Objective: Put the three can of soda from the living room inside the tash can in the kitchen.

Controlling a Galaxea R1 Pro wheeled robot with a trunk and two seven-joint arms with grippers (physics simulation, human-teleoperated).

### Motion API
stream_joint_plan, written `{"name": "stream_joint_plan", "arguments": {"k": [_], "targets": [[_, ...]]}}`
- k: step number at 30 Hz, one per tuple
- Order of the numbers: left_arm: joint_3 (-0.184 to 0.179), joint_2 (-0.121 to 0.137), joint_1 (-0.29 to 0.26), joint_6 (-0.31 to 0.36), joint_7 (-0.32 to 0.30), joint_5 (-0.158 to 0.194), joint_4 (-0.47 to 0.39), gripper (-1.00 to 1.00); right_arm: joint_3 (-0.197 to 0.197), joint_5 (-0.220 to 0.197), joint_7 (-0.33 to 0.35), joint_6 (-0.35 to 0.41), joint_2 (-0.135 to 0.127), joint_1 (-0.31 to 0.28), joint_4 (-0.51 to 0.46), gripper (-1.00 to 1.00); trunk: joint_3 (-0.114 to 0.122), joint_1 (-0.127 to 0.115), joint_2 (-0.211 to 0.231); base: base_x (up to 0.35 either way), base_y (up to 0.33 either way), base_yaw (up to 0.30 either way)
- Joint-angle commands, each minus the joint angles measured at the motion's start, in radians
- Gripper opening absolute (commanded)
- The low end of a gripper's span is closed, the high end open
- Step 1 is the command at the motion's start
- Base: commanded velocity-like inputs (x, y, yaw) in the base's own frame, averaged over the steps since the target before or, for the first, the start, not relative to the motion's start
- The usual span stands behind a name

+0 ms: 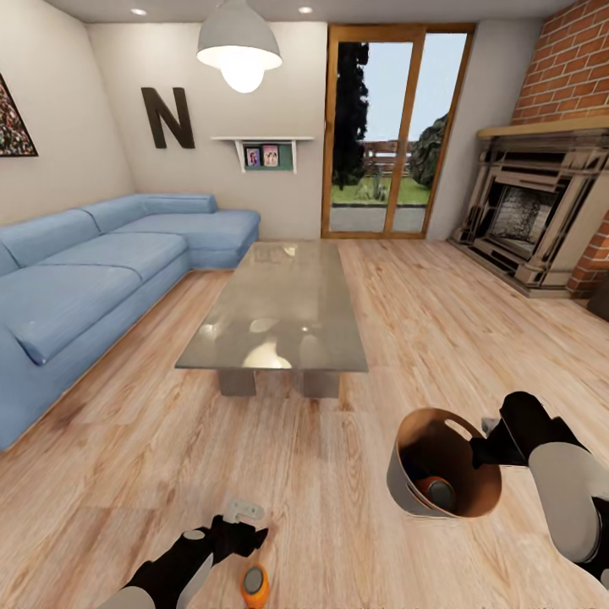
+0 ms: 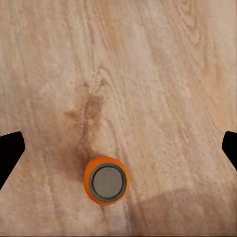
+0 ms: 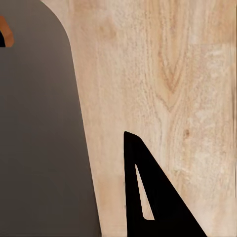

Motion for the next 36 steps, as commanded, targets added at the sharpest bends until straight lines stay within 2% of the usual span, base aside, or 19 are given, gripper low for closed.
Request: {"name": "stream_joint_plan", "arguments": {"k": [1,21,25,32,36], "targets": [[0.001,0.000,0.000,0.005,0.001,0.000,0.000,1.00,-0.001,-0.022,0.000,0.008,0.000,-0.001,-0.010,-1.00,-0.004,0.004,-0.007,0.000,0.000,0.000],[0.004,0.001,0.000,0.044,-0.005,0.000,0.002,1.00,0.000,-0.022,0.001,0.010,0.003,-0.008,-0.031,-1.00,-0.080,0.081,-0.147,0.000,0.000,0.000],[0.002,0.000,0.000,0.046,-0.001,0.000,0.002,1.00,0.006,-0.022,0.001,0.010,0.015,-0.008,-0.043,-1.00,-0.096,0.096,-0.175,0.000,0.000,0.000],[0.000,0.000,0.000,0.047,0.000,-0.001,0.002,1.00,0.064,-0.022,0.001,0.026,0.056,-0.032,-0.095,-1.00,-0.124,0.123,-0.224,0.000,0.000,0.000],[0.000,0.000,0.000,0.047,0.000,-0.001,0.002,1.00,0.074,-0.021,0.001,0.026,0.063,-0.035,-0.098,-1.00,-0.141,0.138,-0.252,0.000,0.000,0.000]]}}
